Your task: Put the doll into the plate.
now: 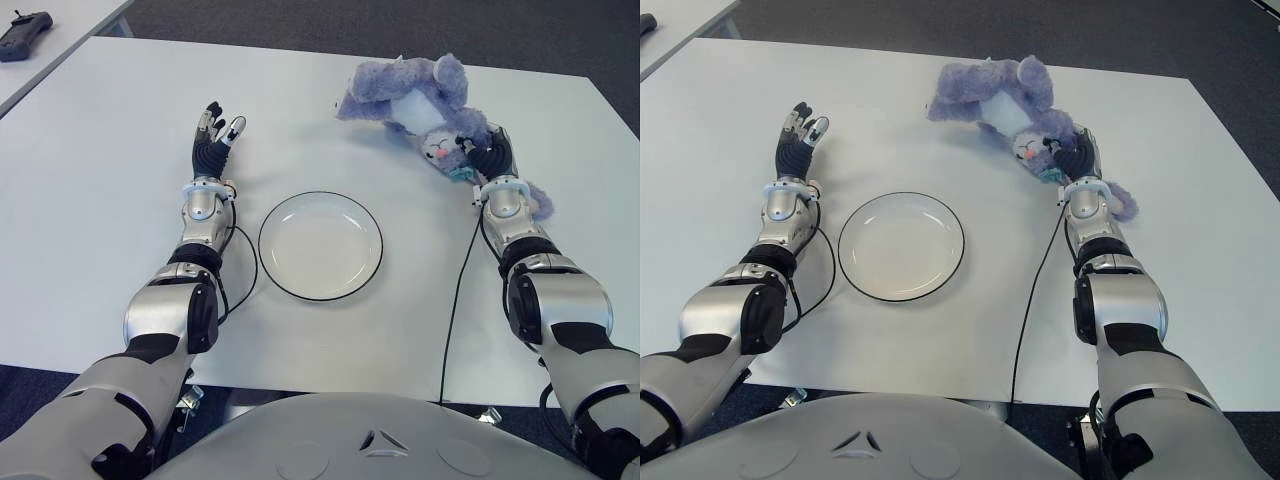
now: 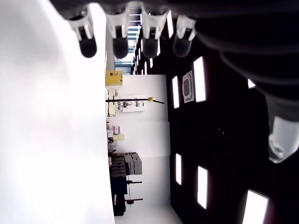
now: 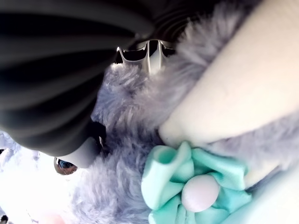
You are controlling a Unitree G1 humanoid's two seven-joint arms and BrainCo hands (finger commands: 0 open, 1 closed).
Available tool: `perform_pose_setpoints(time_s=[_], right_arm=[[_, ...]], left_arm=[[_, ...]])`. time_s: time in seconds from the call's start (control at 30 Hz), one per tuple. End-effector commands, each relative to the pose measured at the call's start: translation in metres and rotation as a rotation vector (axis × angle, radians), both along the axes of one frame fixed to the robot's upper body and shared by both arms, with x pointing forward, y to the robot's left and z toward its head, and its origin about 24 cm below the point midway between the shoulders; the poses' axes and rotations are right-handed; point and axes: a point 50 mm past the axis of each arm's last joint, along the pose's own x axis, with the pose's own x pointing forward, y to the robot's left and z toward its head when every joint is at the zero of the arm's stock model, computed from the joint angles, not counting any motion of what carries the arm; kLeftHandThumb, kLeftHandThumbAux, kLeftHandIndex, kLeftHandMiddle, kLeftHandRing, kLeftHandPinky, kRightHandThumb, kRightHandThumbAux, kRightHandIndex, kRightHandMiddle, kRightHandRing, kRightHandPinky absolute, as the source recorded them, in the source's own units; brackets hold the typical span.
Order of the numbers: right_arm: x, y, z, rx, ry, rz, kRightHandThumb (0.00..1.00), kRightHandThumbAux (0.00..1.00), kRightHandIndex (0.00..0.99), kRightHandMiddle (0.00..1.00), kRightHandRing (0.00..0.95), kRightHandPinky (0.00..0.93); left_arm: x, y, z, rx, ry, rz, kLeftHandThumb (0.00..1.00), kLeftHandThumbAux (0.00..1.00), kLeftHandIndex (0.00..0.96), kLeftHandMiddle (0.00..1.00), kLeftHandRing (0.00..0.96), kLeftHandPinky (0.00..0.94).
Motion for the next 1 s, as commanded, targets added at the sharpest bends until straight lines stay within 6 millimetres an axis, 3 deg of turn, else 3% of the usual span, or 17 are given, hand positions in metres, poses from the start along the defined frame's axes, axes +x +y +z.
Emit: perform_pose_setpoints(time_s=[0.03,0.53,1.0], right_arm=[[-0.025,-0.008,-0.037,0.022,0.121,0.015,0.7,0.721,0.439,0.829,0.838,0.807],[-0.027,-0.011,-0.027,-0.004,0.031,0.061,0.695,0.724,0.438,0.826,0.832,0.769],[-0.028,-0.007,-0.017,-0.069,-0.07,0.104,0.696,0.725,0.438,0.833,0.837,0.796]], left_arm=[[-0.083,-0.009,-0.109,-0.09,0.49,0.044,0.0,0.48,0.0,0.049,0.0,0.0],[-0.082,-0.008,-0.108,-0.087,0.5,0.052,0.0,0.484,0.0,0.057,0.006,0.0],[-0.081,-0.009,-0.107,-0.096,0.487,0.054,0.0,0.477,0.0,0.057,0.005,0.0]])
